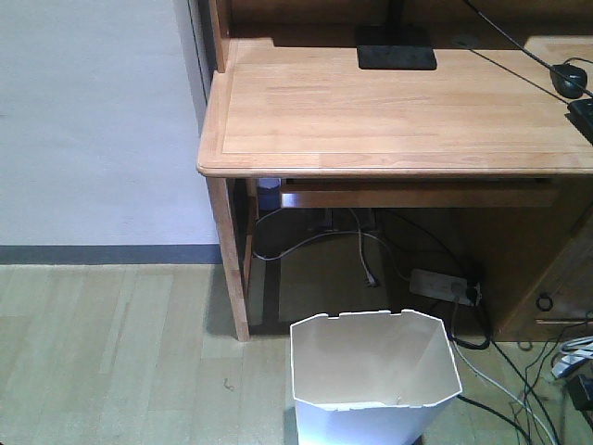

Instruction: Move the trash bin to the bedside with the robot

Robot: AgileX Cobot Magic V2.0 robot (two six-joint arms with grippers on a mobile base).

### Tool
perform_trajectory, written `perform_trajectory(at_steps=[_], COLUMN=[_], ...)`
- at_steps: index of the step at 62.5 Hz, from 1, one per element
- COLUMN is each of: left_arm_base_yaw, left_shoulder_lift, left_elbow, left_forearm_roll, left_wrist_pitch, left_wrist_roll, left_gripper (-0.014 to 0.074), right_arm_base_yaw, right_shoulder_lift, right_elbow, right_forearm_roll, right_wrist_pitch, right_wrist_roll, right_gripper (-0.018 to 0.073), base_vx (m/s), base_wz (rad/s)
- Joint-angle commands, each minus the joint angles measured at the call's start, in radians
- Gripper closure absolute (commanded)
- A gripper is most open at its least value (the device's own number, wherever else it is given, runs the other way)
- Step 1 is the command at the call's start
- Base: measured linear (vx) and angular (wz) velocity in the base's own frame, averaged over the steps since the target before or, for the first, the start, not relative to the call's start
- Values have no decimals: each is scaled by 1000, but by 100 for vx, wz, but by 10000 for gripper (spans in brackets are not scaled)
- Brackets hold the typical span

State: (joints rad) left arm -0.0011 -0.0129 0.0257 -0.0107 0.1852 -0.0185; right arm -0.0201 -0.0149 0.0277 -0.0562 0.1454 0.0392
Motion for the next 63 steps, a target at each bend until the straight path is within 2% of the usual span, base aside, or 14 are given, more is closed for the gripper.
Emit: perform_trajectory(at_steps=[1,63], left_arm_base_yaw=[-2,-2], left_shoulder_lift=[-14,-14], left_elbow=[19,19], left_forearm_roll=[-8,-8], left_wrist_pitch=[-78,-78], left_wrist_roll=[-6,-6], left_gripper=[603,603], right_arm_base_yaw=[1,1], right_shoulder_lift=[-8,-8], right_elbow=[7,7], right_forearm_roll=[-13,-13], right_wrist_pitch=[-74,-73], right_wrist_roll=[-4,-4], right_gripper=[568,568], base_vx=[0,0], base_wz=[0,0])
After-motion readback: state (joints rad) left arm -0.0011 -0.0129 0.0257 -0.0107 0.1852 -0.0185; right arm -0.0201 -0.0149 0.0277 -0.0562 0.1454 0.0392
